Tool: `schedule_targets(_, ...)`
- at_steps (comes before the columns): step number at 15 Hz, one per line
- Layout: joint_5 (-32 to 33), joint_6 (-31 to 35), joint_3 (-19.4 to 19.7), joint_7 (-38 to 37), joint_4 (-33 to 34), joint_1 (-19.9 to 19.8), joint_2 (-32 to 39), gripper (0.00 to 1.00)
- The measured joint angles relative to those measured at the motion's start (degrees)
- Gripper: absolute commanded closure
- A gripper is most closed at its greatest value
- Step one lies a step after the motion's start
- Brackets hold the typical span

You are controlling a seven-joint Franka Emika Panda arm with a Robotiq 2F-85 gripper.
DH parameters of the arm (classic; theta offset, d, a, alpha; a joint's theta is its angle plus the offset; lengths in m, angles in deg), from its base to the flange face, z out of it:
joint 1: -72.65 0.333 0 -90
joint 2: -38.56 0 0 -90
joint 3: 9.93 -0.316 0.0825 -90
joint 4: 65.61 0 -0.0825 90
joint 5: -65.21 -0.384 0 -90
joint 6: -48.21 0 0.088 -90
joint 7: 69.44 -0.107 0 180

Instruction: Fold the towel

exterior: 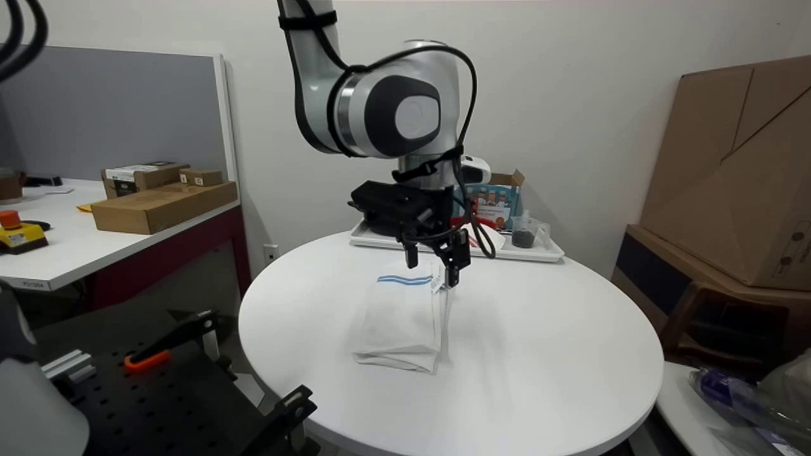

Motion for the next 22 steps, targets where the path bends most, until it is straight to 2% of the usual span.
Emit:
schedule_targets(2, -2.88, 0.95, -3.65, 5.0, -1.06, -3.58, -2.46, 0.0)
schedule_targets(3, -3.45, 1.11, -3.55, 5.17, -1.44, -3.88, -3.3, 0.0)
schedule_targets(7, -4.25, 1.14, 2.04, -1.04, -2.74, -2.45, -3.75, 0.0)
schedule_targets(9, -4.25, 1.12, 5.47, -4.62, -3.21, -1.08, -2.55, 0.0)
schedule_targets(11, -4.26, 1.14, 7.28, -7.3, -3.37, 0.27, -0.43, 0.0)
schedule_targets(18, -8.8, 2.3, 4.34, -11.74, -3.02, 4.99, 7.04, 0.0)
schedule_targets(22, -10.83, 2.62, 4.47, -13.93, -1.54, 7.14, 11.16, 0.0)
